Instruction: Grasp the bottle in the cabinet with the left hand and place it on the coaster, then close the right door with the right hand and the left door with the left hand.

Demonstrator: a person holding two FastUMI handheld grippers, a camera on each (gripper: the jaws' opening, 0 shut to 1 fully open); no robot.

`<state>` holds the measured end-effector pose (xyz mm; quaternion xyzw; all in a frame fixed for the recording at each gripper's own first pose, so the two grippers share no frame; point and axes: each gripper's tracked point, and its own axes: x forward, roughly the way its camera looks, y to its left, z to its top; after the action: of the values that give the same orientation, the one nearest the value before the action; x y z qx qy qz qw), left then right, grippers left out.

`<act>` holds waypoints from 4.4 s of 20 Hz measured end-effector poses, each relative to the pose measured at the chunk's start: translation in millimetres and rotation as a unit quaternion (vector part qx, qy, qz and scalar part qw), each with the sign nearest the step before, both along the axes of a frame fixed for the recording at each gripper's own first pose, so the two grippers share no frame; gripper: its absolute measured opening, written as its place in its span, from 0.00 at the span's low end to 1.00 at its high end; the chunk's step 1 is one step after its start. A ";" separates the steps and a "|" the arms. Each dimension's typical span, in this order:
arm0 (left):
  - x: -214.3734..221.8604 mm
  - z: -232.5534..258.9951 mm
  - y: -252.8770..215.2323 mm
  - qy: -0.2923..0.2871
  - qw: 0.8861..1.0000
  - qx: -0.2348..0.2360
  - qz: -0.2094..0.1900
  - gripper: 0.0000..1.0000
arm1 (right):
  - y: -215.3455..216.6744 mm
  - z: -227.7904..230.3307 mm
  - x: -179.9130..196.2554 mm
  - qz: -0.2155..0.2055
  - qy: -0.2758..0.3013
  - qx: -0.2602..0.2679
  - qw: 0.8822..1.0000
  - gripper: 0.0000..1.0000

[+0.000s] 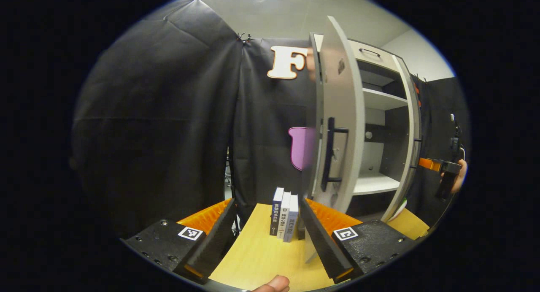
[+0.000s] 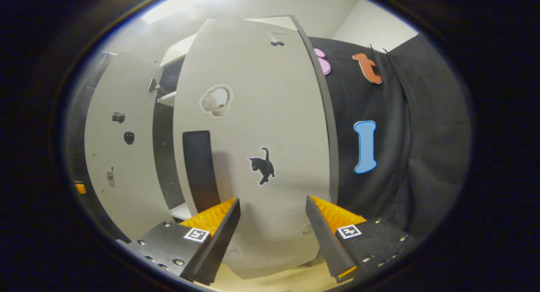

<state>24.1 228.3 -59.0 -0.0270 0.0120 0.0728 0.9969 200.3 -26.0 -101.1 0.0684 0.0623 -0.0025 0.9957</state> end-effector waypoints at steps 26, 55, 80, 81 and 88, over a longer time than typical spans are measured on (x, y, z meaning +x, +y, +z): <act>121.3 66.1 -109.5 -0.046 0.982 0.037 -0.177 0.88 | -37.9 27.6 -93.7 -0.028 -0.029 -0.027 0.999 0.95; 141.7 75.3 -240.6 -0.035 0.991 0.024 -0.128 0.95 | -136.5 36.5 -203.6 -0.056 -0.046 -0.039 0.997 0.94; 38.4 75.7 -230.0 -0.028 0.992 -0.003 -0.123 0.96 | -55.7 89.7 -200.2 -0.040 -0.070 -0.047 0.996 0.94; 37.0 73.5 -225.3 -0.028 0.992 0.001 -0.120 0.96 | -52.3 88.6 -197.1 -0.043 -0.067 -0.049 0.996 0.94; 20.0 58.3 -200.6 -0.019 0.994 0.008 -0.110 0.96 | -12.8 88.1 -184.2 -0.037 -0.057 -0.083 0.994 0.94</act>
<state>44.0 27.7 -0.7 -0.0192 -0.0042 -0.0376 0.9991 16.0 -38.9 -12.9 -0.0127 0.0022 -0.0402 0.9991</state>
